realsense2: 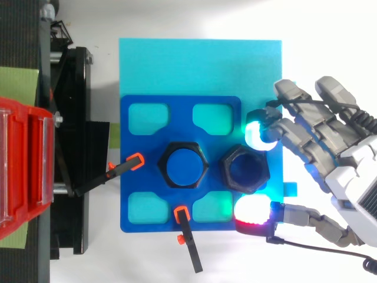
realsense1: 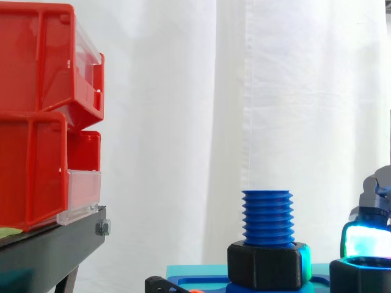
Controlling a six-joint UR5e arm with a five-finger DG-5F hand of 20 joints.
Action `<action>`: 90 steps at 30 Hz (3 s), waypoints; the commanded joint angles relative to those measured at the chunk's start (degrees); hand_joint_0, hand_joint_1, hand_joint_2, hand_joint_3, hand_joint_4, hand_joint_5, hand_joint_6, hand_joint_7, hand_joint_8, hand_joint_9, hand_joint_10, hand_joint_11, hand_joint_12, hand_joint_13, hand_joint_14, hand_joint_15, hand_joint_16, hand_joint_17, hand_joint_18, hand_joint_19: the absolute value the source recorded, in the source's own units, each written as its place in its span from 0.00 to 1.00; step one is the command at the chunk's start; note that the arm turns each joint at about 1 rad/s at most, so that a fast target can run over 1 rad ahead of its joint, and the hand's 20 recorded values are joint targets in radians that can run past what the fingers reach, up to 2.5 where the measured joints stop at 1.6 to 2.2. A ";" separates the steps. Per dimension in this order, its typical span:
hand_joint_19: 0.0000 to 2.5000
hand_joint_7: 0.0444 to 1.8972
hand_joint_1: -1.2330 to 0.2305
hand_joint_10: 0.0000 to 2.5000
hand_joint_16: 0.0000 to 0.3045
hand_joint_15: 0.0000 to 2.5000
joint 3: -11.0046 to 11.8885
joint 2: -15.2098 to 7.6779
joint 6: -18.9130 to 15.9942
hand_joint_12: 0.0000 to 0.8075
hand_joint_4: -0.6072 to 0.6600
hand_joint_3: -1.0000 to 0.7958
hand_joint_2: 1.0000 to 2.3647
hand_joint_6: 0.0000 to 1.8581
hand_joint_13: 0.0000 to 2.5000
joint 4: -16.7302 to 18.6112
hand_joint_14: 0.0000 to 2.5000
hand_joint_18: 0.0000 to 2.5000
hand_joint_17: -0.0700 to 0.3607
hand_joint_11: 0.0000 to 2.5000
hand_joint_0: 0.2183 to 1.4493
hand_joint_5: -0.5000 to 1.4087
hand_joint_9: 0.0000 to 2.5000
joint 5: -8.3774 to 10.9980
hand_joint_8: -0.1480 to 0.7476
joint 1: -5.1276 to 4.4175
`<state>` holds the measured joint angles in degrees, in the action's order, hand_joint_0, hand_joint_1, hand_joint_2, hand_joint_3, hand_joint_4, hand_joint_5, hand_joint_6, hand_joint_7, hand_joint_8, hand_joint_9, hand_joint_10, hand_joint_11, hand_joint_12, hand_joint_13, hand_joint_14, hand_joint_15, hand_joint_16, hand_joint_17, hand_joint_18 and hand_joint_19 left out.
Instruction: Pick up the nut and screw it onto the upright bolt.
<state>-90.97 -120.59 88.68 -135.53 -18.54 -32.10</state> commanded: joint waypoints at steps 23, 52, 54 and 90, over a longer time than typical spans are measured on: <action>0.03 0.48 0.43 0.00 0.09 0.00 0.00 0.09 0.00 0.31 0.60 0.28 0.00 0.44 0.25 -0.35 0.00 0.19 0.30 0.00 0.30 0.15 0.19 -2.37 0.42 0.20; 0.06 0.49 0.44 0.00 0.09 0.00 10.11 1.49 -19.42 0.30 0.61 0.29 0.00 0.44 0.27 -34.37 0.00 0.21 0.31 0.00 0.30 0.15 0.20 -10.46 0.43 2.66; 0.06 0.49 0.44 0.00 0.09 0.00 10.81 1.49 -21.80 0.30 0.61 0.29 0.00 0.44 0.27 -37.27 0.00 0.21 0.31 0.00 0.30 0.15 0.20 -11.25 0.43 3.01; 0.07 0.49 0.44 0.00 0.09 0.01 16.26 4.83 -10.90 0.30 0.62 0.29 0.00 0.44 0.28 -33.05 0.00 0.22 0.31 0.00 0.29 0.16 0.21 -28.13 0.43 10.39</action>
<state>-74.72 -115.73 74.84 -173.32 -44.05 -22.63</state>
